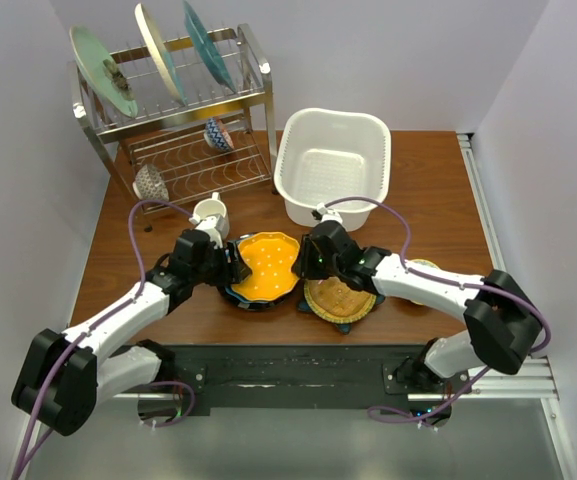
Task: Place the plates into the plastic bin on the countertop
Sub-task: Pick up the plate at the center of the board.
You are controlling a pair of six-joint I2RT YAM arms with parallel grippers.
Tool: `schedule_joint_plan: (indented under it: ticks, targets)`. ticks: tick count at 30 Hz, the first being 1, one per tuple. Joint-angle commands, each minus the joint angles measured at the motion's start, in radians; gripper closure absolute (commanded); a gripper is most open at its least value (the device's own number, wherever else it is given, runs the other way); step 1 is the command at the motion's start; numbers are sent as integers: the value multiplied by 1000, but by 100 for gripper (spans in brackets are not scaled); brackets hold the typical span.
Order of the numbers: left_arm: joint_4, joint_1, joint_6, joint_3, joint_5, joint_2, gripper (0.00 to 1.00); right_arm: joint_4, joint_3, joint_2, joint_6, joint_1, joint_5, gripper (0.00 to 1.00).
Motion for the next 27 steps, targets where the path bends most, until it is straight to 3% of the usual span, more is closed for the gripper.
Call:
schedule_joint_plan:
  ticks: [1, 6, 14, 22, 25, 27]
  targets:
    - [35, -10, -13, -18, 14, 6, 36, 63, -29, -53, 24, 1, -11, 76]
    - [35, -11, -15, -24, 12, -1, 35, 143, -91, -117, 45, -7, -48, 88]
    - [46, -13, -22, -43, 11, -5, 35, 339, -186, -187, 67, -8, -103, 82]
    - [61, -14, -32, -60, 15, -11, 35, 416, -212, -188, 85, -8, -151, 79]
    - [69, -16, -30, -57, 23, -22, 35, 421, -213, -187, 88, -8, -157, 84]
    - [72, -16, -30, -58, 26, -33, 34, 424, -218, -190, 90, -8, -156, 95]
